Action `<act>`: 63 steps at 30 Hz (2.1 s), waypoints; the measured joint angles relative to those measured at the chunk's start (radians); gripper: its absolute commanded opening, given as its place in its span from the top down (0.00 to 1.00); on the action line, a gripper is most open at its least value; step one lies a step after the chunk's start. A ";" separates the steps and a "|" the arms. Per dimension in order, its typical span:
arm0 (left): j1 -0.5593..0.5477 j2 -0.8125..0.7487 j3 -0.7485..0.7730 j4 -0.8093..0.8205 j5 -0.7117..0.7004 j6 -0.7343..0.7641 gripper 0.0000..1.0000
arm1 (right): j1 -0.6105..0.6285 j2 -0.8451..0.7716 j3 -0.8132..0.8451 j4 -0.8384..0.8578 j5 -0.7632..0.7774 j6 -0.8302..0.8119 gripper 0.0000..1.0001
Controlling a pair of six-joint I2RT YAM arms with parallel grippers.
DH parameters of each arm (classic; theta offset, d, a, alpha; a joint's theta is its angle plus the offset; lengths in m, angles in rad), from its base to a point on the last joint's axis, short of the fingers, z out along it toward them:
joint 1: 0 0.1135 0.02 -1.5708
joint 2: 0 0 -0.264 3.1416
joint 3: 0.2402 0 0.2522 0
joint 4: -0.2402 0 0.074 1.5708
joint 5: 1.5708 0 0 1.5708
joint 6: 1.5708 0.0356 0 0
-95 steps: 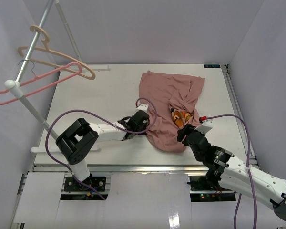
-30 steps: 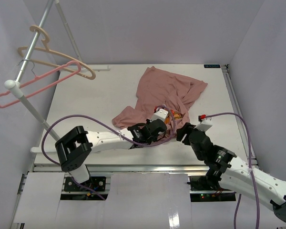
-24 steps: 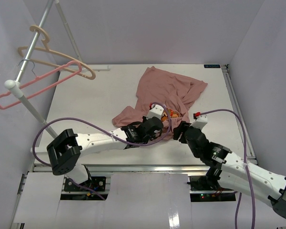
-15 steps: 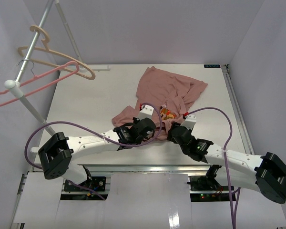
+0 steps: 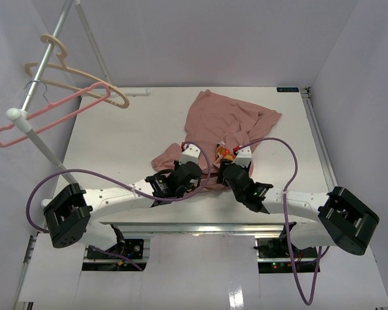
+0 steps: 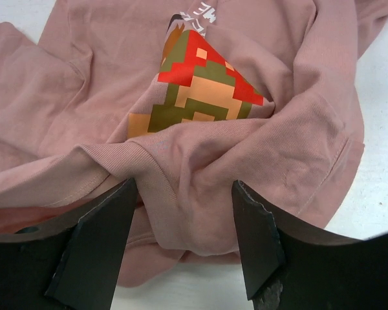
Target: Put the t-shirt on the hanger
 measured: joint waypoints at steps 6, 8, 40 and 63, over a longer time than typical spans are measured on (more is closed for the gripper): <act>0.016 -0.023 -0.004 0.028 0.020 0.001 1.00 | 0.005 0.055 0.013 0.011 0.032 -0.031 0.26; 0.019 -0.023 -0.005 0.031 0.025 0.001 1.00 | 0.013 0.059 0.014 0.011 0.047 -0.041 0.23; 0.044 -0.052 -0.030 0.043 0.052 -0.006 1.00 | 0.086 0.075 0.206 -0.589 0.368 0.163 0.21; 0.049 -0.052 -0.030 0.043 0.073 -0.006 1.00 | 0.092 0.026 0.262 -0.721 0.350 0.186 0.28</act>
